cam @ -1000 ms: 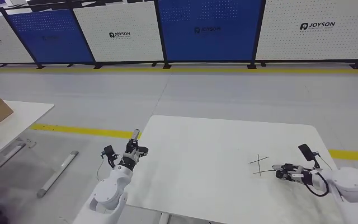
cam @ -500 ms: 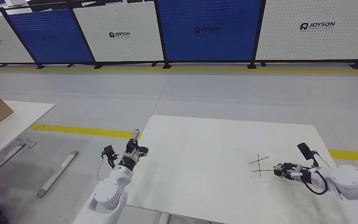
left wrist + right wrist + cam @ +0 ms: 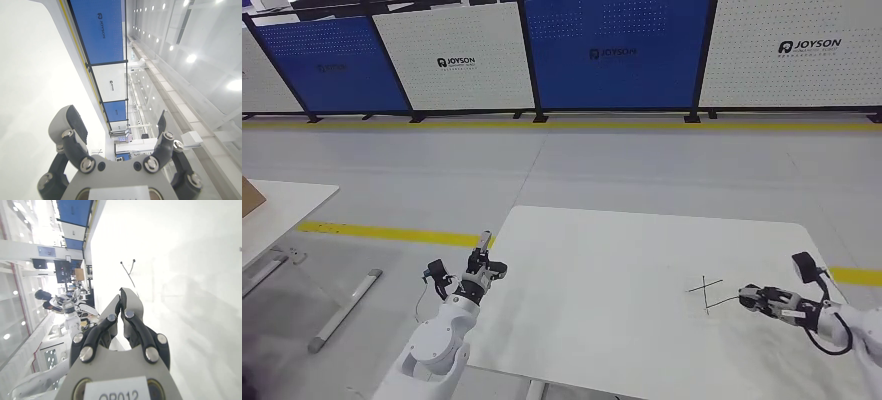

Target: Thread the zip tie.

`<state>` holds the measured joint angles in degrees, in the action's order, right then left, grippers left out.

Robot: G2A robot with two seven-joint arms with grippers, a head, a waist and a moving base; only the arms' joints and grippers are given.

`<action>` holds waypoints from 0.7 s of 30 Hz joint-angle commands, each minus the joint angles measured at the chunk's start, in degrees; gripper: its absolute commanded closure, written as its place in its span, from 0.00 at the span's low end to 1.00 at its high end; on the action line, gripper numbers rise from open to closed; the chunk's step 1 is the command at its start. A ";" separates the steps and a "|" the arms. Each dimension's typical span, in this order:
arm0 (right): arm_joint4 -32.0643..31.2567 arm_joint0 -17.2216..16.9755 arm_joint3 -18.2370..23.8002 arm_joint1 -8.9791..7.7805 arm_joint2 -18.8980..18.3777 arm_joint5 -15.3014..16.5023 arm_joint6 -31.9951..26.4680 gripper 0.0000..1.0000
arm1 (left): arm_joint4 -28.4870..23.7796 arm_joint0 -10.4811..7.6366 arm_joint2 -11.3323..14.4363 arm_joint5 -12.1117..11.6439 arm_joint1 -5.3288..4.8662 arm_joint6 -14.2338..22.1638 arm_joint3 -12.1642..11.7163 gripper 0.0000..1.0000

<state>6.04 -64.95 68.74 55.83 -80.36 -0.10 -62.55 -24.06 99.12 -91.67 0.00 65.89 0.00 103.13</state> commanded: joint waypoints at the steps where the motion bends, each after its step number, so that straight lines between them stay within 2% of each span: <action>1: 2.89 -2.13 1.50 -0.22 -1.75 2.28 -0.19 1.00 | 0.00 0.00 0.00 0.00 0.00 0.00 0.00 0.00; 5: 7.14 -5.54 3.97 -0.52 -3.22 5.37 -3.61 1.00 | 0.00 0.00 0.00 0.00 0.00 0.00 0.00 0.00; 16: 8.18 -6.32 4.16 -0.28 -2.24 5.65 -2.43 1.00 | 0.00 0.00 0.00 0.00 0.00 0.00 0.00 0.00; 19: 9.95 -7.15 4.96 0.11 -1.38 8.35 0.08 1.00 | 0.47 -0.52 -0.30 -0.94 0.07 -0.04 0.94 0.00; 21: 11.76 -8.61 6.50 0.46 -1.04 11.39 3.26 1.00 | 1.10 -0.23 -0.34 -0.90 0.06 1.12 3.23 0.00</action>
<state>17.03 -72.79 74.41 56.14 -81.59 9.73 -60.87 -23.37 98.63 -92.08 -0.97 65.97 0.31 105.06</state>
